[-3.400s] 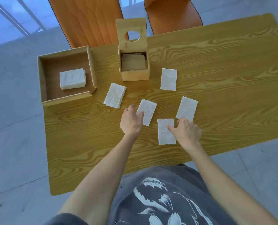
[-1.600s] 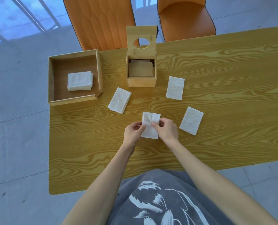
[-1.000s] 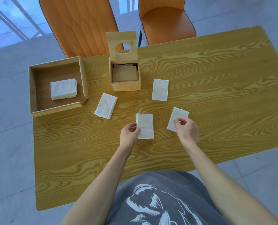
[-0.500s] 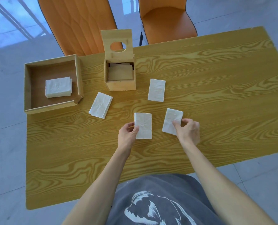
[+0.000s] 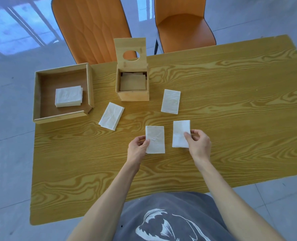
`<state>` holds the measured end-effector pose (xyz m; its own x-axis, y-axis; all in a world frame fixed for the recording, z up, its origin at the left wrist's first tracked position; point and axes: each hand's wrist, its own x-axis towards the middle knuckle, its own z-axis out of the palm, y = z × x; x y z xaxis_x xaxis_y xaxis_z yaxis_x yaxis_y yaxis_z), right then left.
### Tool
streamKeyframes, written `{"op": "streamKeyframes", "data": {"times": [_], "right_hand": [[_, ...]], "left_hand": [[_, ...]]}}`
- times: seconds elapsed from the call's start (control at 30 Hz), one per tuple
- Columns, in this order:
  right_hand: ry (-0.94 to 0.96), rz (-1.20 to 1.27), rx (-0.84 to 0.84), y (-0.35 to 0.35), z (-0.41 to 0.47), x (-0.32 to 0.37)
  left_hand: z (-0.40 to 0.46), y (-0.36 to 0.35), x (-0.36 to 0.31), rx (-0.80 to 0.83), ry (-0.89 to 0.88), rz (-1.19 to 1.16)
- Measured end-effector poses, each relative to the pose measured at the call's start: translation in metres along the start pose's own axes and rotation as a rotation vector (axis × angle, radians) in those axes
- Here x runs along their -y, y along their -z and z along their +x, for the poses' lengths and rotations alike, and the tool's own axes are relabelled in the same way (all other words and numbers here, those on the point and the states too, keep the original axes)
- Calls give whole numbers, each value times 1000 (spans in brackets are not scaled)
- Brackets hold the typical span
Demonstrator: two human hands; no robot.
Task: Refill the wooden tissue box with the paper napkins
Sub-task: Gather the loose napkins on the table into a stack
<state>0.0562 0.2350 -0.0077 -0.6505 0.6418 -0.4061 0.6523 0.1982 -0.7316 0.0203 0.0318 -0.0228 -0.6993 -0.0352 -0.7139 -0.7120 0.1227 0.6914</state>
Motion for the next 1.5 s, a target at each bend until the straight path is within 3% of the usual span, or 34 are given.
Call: {"op": "streamKeyframes", "data": {"times": [0.13, 0.27, 0.53, 0.9, 1.17, 1.5], "right_hand": [[-110, 258, 140, -9, -7, 9], [-164, 361, 272, -26, -19, 20], [-157, 254, 326, -52, -28, 13], [77, -324, 206, -63, -26, 16], [128, -241, 48, -53, 16, 40], [-51, -260, -18, -69, 69, 80]], "left_hand": [[-2, 2, -5, 14, 15, -1], [-3, 4, -8, 34, 21, 2], [-1, 5, -7, 43, 22, 1], [1, 2, -6, 31, 34, -4], [0, 1, -2, -12, 35, -38], [1, 6, -5, -77, 19, -78]]}}
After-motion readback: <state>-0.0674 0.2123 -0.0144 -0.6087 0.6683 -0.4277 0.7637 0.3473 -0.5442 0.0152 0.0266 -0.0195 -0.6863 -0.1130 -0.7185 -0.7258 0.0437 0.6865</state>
